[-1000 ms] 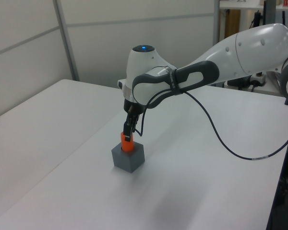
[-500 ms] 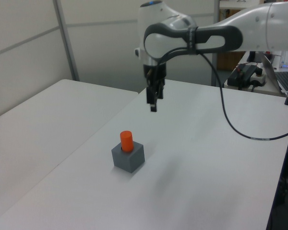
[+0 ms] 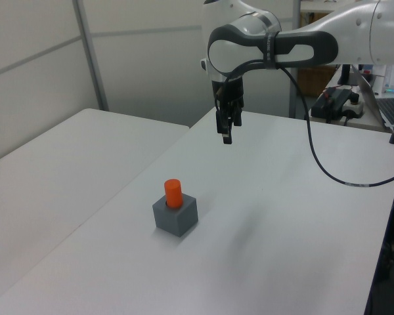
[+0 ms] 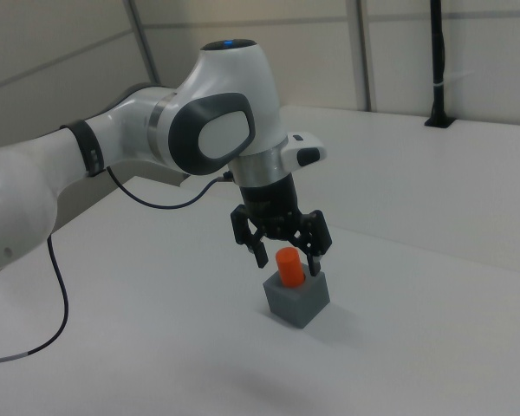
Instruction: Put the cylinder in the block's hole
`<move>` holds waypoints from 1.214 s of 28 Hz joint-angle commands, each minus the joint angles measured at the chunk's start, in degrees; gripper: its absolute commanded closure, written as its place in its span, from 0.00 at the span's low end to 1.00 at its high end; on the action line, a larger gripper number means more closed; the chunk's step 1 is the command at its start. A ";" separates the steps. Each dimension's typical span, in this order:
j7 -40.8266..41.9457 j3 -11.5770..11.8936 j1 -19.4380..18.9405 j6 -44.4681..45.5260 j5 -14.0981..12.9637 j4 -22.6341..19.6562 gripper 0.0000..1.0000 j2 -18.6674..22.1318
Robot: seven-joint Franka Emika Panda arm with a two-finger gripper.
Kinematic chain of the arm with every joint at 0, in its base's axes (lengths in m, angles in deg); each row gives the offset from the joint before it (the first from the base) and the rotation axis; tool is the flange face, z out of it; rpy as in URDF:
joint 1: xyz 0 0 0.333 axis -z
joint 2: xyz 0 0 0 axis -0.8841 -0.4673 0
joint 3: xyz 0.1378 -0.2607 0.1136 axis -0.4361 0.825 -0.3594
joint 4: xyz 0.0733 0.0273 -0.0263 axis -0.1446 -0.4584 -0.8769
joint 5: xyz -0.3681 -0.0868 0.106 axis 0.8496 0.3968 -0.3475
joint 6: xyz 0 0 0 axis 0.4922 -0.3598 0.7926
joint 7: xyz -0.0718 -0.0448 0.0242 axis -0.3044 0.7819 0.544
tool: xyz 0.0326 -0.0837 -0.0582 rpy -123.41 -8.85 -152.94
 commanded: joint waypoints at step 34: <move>-0.59 -0.30 0.85 2.91 0.48 -0.80 0.00 -0.05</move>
